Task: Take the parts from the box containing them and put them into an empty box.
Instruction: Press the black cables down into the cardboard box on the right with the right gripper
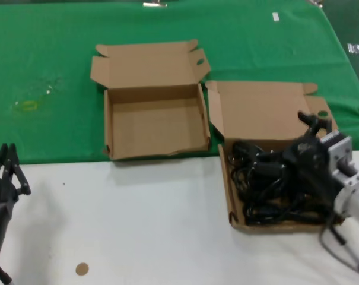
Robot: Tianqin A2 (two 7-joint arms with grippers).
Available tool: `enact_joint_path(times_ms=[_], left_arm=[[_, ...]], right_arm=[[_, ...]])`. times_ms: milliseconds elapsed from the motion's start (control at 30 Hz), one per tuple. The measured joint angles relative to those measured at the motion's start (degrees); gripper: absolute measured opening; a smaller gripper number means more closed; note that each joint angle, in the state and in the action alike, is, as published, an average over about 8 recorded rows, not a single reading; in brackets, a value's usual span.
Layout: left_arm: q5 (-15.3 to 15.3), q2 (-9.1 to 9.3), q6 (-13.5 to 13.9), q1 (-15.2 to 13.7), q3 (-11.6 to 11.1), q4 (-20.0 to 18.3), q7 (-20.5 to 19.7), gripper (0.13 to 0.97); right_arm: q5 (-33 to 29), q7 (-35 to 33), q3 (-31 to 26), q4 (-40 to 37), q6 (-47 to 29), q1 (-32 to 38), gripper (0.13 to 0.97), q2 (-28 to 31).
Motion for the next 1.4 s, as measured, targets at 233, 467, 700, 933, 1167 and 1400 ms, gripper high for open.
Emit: enact_joint_path(times_ms=[233,467,700,933,1167,1400], left_arm=[[0.0,0.0,0.0,0.0,0.0,0.0,0.0,0.179],[0.0,0.0,0.0,0.0,0.0,0.0,0.0,0.152],[0.0,0.0,0.0,0.0,0.0,0.0,0.0,0.152],[0.0,0.0,0.0,0.0,0.0,0.0,0.0,0.152],[0.0,0.0,0.0,0.0,0.0,0.0,0.0,0.152],[0.0,0.0,0.0,0.0,0.0,0.0,0.0,0.152]], right_arm=[[-2.69,3.93,-3.81,-1.84,-10.69,7.09,0.966,10.13],[-6.73,3.16,-3.71,-4.18,-26.54,14.16,0.966,15.44],[-10.79,-2.4,-4.04,-6.81,-43.26,21.98,0.966,18.15],[-16.03,-7.51,-5.43,-10.11,-56.35,28.97,0.966,18.17],[-21.15,-10.6,-6.47,-11.94,-63.26,32.17,0.966,17.12],[-24.18,-13.13,-6.66,-12.94,-66.74,32.74,0.963,15.85]])
